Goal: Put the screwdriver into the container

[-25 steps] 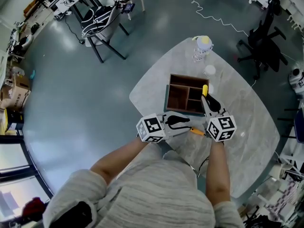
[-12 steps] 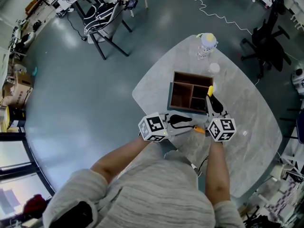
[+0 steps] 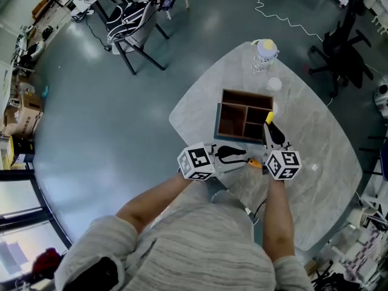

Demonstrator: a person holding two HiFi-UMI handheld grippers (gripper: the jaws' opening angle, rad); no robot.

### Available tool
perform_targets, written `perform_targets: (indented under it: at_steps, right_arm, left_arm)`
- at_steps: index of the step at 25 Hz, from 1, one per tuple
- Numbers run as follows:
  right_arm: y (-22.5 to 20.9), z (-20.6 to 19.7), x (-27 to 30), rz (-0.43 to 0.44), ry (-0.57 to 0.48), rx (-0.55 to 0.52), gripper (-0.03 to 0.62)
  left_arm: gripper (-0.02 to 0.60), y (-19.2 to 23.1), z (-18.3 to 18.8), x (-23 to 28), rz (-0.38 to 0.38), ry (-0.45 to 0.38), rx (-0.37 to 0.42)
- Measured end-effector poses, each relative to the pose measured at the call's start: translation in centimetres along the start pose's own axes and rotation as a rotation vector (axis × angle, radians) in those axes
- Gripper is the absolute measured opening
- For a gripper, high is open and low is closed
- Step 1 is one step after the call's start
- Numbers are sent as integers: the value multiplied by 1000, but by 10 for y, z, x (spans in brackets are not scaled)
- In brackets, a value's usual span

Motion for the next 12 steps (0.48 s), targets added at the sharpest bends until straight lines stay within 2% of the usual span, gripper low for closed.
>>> perform_targets:
  at_steps: [12]
  right_arm:
    - [-2, -15, -3, -17, 80, -61, 64]
  left_arm:
    - [130, -1, -4, 6, -6, 12, -9]
Point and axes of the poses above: the fingertips, and each gripper's own axes: x forward along the fingers, y to its left, z out of its top, the point moved 5 cm from there along -x, backward along the fingers, and after that the axes turned 7 degrees about -y, right-handed, at the moved point
